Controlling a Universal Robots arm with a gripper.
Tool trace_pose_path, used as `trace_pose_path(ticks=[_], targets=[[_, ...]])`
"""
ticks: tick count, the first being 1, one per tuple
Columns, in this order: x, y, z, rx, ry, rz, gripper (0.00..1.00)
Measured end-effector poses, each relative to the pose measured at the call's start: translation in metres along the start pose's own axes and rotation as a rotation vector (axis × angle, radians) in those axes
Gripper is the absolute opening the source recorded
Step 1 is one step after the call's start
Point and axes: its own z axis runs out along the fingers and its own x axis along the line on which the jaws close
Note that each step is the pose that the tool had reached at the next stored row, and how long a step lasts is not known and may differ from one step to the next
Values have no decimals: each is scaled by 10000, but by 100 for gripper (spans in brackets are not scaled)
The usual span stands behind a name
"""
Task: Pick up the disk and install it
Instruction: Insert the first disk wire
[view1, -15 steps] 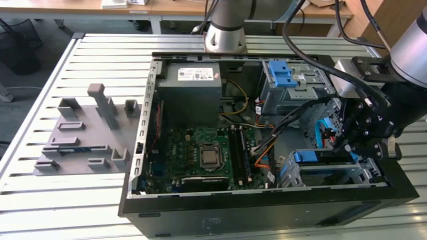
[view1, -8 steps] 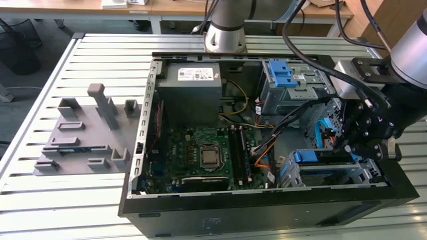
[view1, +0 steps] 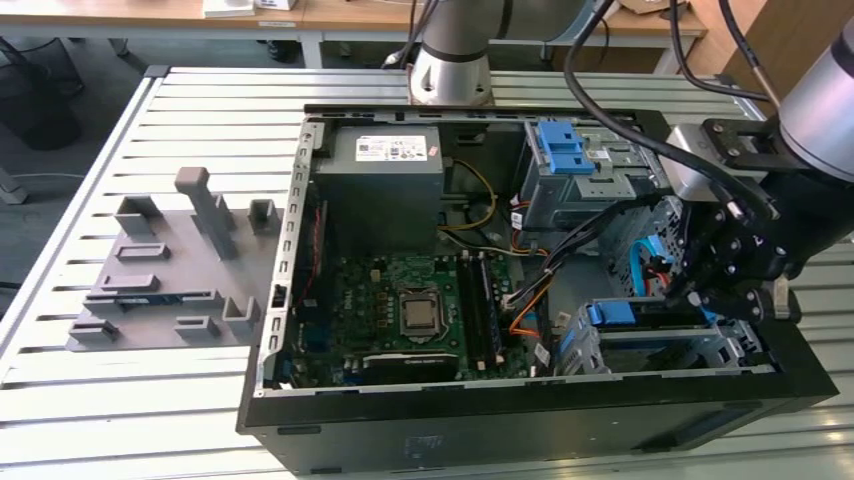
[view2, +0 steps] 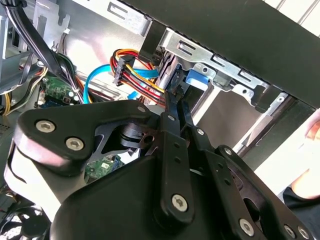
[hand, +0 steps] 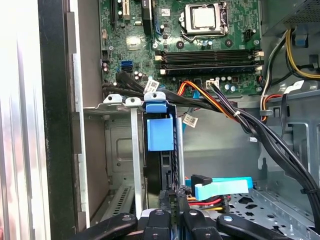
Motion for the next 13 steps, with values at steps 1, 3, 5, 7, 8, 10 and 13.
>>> trace_pose_path(ticks=[1,3,5,7,8,10,13], targets=[[0,0,4,-1,0,0,16],[0,-1,14,-3,-3,0,16],[1,-3,19,-4,6,0,16],[1,-3,19,-4,5,0,16],[1,-3,21,-5,3,0,16],[0,-3,22,-5,1,0,16],[0,-3,8,-6,-6,0,24]])
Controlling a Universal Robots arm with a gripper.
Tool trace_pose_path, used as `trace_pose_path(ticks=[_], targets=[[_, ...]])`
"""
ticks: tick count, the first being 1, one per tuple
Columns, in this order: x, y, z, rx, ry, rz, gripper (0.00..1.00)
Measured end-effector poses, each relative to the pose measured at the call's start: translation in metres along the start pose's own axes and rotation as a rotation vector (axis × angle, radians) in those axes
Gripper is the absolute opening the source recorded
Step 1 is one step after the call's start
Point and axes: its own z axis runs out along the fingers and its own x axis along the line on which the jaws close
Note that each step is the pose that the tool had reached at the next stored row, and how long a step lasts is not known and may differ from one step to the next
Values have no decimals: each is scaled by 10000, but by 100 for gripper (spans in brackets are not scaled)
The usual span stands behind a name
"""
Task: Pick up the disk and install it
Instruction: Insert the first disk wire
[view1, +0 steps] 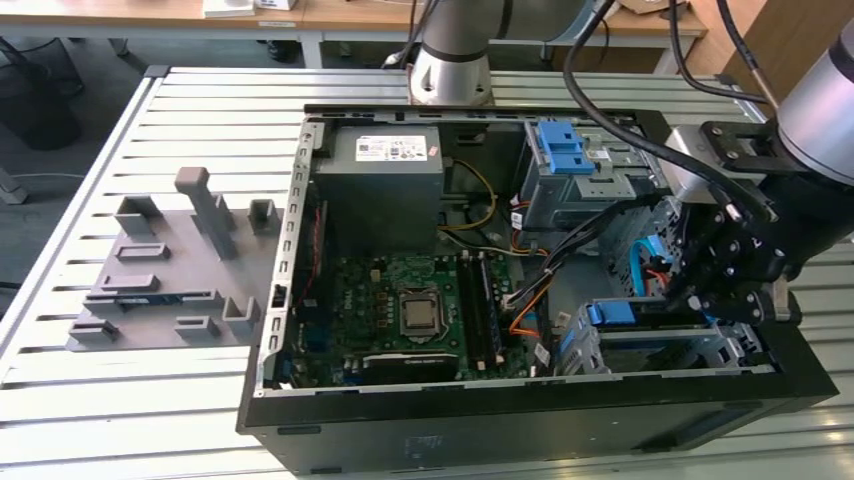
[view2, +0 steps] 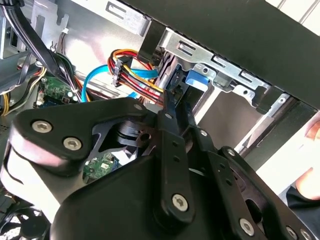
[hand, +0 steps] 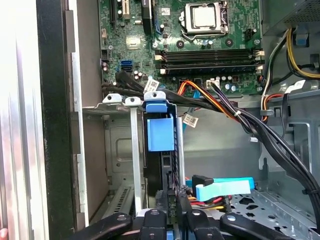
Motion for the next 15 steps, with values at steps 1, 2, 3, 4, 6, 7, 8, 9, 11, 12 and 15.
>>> trace_pose_path(ticks=[1,2,3,4,6,7,8,9,11,12,15], targets=[[0,0,-17,0,2,0,24],[-1,0,-34,0,7,0,24],[-1,1,-52,-1,5,0,24],[-2,1,-70,-1,7,0,24],[-2,1,-97,-3,7,0,24],[-2,1,-101,-4,6,0,24],[-2,1,-101,-4,4,0,24],[-2,1,-101,-4,4,-1,22],[-2,1,-102,-4,6,0,16],[-2,1,-102,-4,7,0,11],[-2,1,-102,-5,7,0,11]])
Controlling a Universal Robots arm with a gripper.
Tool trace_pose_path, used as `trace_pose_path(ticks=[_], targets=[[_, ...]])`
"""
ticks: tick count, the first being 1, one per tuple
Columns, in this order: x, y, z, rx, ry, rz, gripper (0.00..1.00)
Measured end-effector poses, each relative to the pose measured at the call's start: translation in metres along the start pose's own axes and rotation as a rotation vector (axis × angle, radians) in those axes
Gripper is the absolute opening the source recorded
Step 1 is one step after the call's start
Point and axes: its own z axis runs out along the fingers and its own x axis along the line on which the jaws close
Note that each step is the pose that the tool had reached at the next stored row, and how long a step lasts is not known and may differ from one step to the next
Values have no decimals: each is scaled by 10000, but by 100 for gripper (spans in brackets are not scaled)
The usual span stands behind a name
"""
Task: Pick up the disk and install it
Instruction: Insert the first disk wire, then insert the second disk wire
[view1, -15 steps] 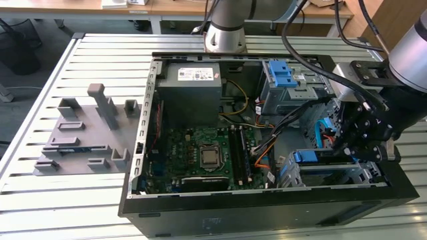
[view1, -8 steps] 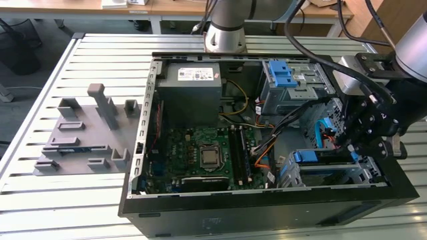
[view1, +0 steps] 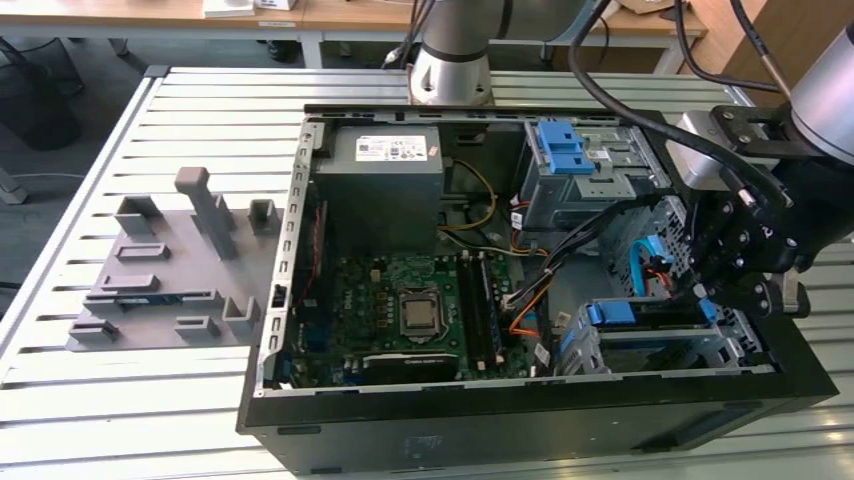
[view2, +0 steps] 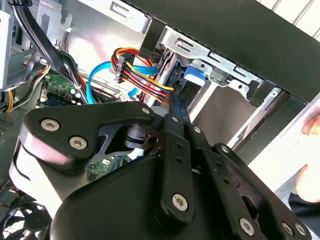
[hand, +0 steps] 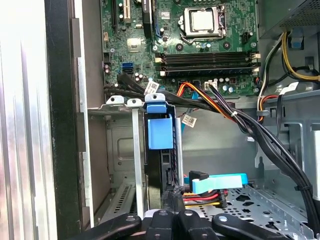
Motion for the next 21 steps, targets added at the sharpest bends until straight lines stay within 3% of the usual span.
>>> trace_pose_path(ticks=[13,21], targets=[[4,37,-4,-3,2,0,11],[2,40,-100,-3,-3,0,11]])
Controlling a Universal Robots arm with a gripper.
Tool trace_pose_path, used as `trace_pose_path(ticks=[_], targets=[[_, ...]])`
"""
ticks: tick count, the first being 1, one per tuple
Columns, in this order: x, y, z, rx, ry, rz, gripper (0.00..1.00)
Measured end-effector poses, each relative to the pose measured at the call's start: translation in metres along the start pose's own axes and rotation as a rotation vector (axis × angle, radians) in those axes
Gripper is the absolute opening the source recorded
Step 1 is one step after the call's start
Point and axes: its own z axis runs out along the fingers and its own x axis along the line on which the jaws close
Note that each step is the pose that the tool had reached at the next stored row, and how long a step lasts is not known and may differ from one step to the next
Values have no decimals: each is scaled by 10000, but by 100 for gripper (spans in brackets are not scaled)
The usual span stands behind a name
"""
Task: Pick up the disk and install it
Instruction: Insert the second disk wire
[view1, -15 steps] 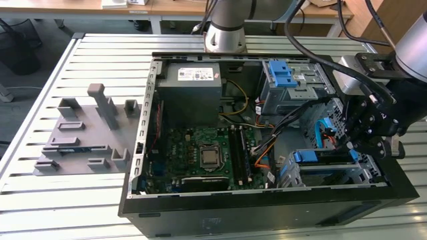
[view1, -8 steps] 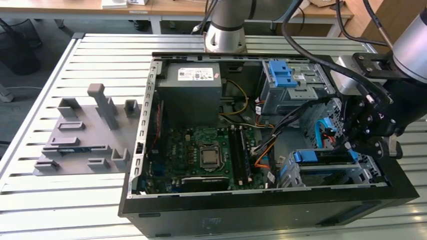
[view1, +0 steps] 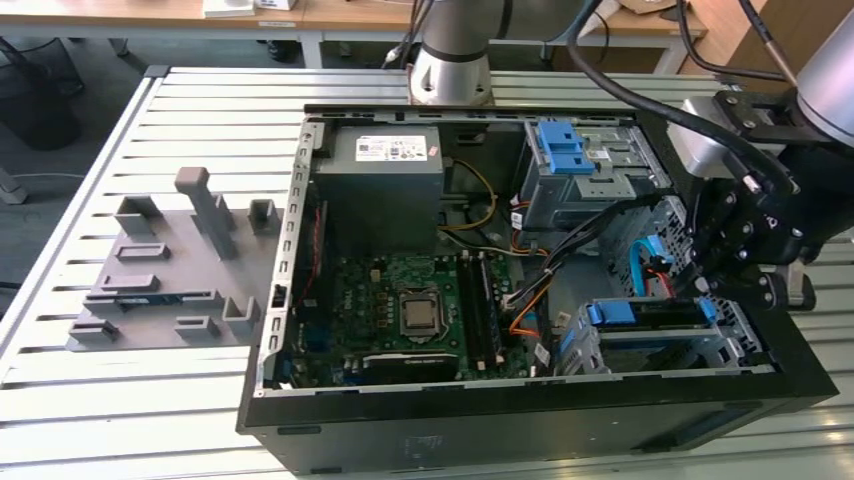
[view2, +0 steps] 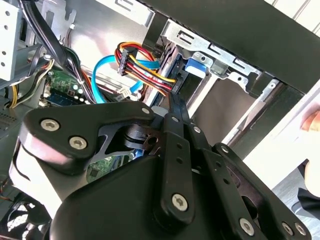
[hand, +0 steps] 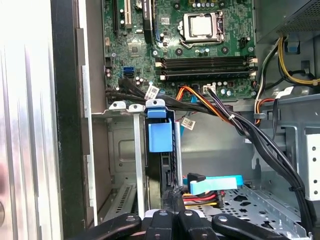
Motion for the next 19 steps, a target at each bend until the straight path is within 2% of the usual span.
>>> trace_pose_path(ticks=[10,14,16,19], targets=[[-1,21,-124,0,-6,0,11],[-1,34,-137,-1,-10,-1,11],[3,75,-138,5,-8,1,11],[5,86,-138,13,-9,-1,11]])
